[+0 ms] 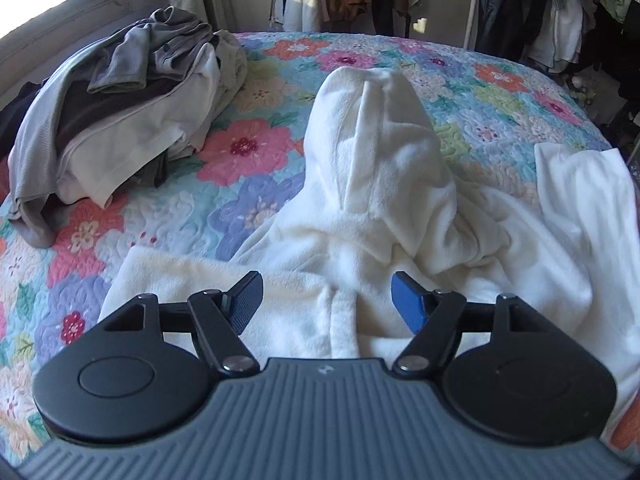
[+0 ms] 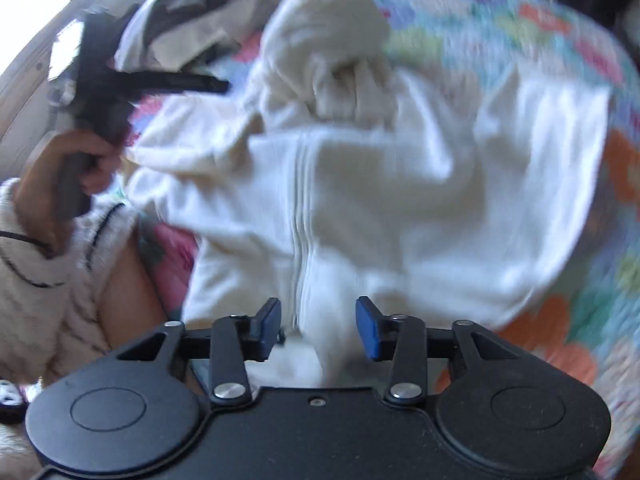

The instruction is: Fold clothes

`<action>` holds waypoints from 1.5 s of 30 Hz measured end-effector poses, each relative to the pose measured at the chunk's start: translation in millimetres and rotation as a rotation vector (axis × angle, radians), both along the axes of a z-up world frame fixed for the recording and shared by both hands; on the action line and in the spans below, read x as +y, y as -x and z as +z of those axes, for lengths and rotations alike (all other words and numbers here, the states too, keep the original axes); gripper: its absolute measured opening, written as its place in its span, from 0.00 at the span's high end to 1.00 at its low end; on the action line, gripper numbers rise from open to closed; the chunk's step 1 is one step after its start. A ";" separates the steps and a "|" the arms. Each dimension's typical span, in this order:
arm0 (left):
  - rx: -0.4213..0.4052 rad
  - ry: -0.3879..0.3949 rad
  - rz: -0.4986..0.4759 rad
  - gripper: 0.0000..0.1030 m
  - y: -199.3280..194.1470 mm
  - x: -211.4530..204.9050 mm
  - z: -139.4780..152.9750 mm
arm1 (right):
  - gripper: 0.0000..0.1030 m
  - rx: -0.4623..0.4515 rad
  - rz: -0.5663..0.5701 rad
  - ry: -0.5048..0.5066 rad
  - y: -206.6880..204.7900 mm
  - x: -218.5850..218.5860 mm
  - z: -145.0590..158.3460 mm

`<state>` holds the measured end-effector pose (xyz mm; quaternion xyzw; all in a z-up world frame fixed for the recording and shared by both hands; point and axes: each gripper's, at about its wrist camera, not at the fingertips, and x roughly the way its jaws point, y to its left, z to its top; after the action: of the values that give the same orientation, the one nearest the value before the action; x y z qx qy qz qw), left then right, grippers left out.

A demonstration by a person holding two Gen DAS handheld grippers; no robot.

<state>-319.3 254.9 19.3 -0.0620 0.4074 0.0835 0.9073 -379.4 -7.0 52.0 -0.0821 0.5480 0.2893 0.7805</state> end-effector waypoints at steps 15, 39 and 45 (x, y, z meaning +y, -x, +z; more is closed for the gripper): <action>-0.075 -0.195 -0.052 0.18 -120.9 -0.7 -30.9 | 0.49 -0.114 0.144 0.163 -175.7 82.3 -45.4; 0.028 0.052 0.204 0.65 -110.9 95.2 -74.2 | 0.38 0.151 -0.230 -0.238 -367.4 99.0 -153.4; 0.038 0.119 0.218 0.48 -109.9 115.7 -86.1 | 0.35 0.129 -0.220 -0.219 -387.1 138.4 -170.2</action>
<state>-209.4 370.6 -66.8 -0.1580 0.4194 0.1587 0.8798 7.8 131.4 -118.2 0.0826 0.5680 0.2647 0.7749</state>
